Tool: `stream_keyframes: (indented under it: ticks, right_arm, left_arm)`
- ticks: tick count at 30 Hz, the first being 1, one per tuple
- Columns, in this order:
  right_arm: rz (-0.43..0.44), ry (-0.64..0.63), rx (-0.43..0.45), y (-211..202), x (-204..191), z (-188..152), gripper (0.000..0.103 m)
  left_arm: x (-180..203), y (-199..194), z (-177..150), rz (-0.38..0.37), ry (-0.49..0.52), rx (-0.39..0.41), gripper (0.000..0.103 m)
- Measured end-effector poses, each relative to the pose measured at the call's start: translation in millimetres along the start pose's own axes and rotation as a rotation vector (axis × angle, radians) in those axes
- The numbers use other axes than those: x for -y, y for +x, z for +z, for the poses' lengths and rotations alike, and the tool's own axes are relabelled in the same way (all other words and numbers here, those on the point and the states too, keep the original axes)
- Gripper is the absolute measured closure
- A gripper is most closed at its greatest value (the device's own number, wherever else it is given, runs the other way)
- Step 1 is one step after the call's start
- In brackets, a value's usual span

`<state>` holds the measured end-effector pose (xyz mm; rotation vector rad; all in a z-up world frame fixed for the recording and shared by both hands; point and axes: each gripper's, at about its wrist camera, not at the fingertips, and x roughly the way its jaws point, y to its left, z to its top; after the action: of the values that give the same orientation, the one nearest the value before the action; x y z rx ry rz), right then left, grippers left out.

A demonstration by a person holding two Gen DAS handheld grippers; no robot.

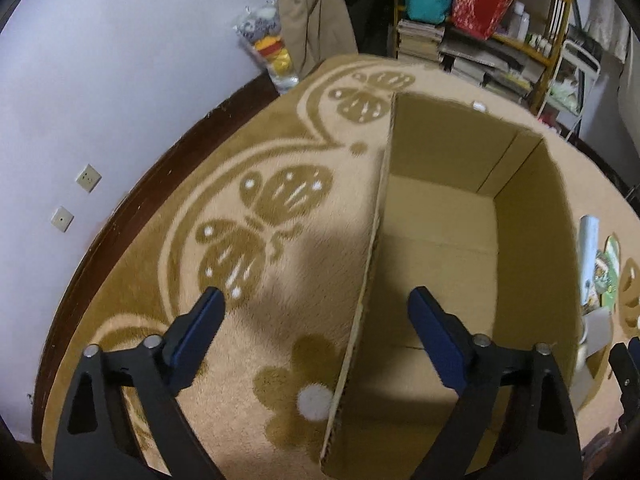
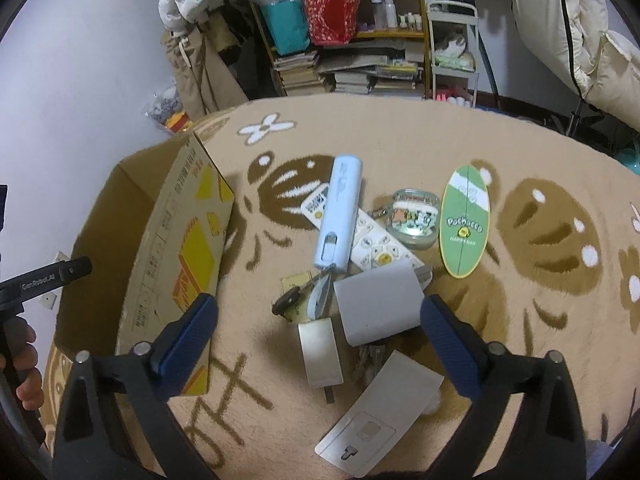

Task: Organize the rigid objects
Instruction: 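Grasp the cardboard box wall with the left gripper while the right gripper grasps a white charger, then hold the box wall with the left gripper while the right gripper drops the charger inside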

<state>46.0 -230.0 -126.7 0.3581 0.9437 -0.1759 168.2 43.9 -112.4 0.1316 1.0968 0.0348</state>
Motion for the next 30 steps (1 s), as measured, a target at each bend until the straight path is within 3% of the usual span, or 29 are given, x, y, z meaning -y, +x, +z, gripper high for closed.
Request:
stream_keyframes:
  ticks: [7, 11, 16, 20, 21, 23, 30]
  right_arm:
    - [0.045, 0.037, -0.121, 31.3, 9.9, -11.3, 0.032]
    - [0.052, 0.020, -0.148, 38.2, 5.6, -15.1, 0.036]
    - [0.065, 0.008, -0.181, 46.1, 2.4, -19.2, 0.063]
    - [0.071, 0.010, -0.212, 55.9, 2.2, -21.0, 0.066]
    - [0.054, -0.005, -0.219, 59.2, 0.3, -22.0, 0.074]
    - [0.044, -0.024, -0.212, 59.2, -2.2, -21.9, 0.075]
    - [0.059, -0.040, -0.113, 35.4, -11.7, -16.1, 0.079]
  left_arm:
    - [3.9, 10.5, -3.1, 0.049, 0.041, -0.031, 0.020]
    - [4.1, 18.5, -4.8, 0.049, 0.061, -0.073, 0.042]
    - [3.6, 20.3, -6.1, 0.009, 0.046, -0.095, 0.061]
    - [6.7, 19.8, -7.3, -0.042, 0.048, -0.104, 0.081]
    - [7.0, 19.7, -7.5, -0.061, 0.047, -0.111, 0.086]
    - [7.4, 21.0, -7.7, -0.091, 0.040, -0.125, 0.092]
    - [4.7, 21.0, -7.7, -0.088, 0.004, -0.132, 0.092]
